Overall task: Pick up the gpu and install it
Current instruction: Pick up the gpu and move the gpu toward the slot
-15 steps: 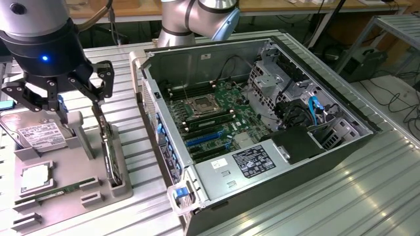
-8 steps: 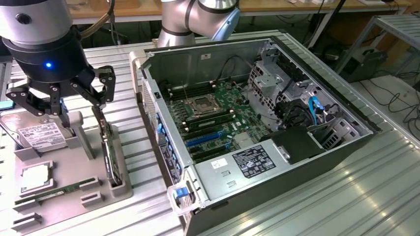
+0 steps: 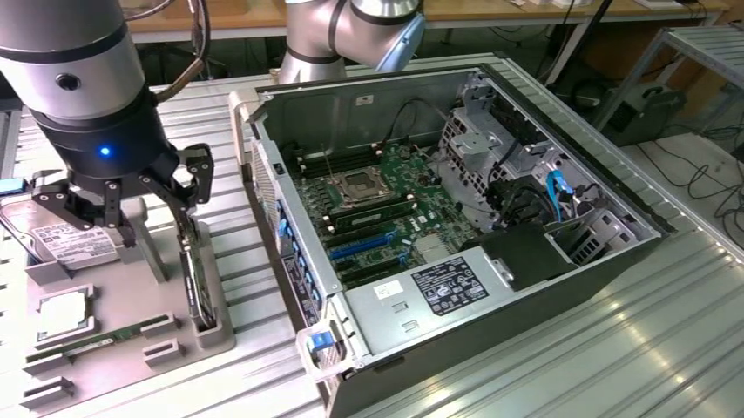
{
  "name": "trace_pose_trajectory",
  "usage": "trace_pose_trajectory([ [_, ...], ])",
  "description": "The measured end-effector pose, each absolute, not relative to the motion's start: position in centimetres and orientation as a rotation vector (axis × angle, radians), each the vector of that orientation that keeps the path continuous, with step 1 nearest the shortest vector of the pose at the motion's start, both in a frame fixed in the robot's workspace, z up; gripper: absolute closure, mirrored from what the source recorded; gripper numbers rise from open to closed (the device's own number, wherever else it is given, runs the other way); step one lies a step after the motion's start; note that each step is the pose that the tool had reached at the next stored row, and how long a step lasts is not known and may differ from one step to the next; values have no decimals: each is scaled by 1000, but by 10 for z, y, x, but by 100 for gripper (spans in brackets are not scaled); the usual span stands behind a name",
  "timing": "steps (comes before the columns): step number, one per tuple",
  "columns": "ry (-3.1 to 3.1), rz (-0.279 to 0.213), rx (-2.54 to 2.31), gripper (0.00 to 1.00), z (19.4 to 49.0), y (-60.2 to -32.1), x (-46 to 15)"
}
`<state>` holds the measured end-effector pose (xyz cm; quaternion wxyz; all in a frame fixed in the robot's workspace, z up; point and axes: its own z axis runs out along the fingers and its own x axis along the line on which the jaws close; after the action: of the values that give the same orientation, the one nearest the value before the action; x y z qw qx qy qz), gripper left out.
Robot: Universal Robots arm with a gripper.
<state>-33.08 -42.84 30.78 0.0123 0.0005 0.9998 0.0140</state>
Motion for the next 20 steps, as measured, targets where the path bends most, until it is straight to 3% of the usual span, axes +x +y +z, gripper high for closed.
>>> trace_pose_trajectory([
  [20, 3117, 33, 1, 40, 264, -436, -325],
])
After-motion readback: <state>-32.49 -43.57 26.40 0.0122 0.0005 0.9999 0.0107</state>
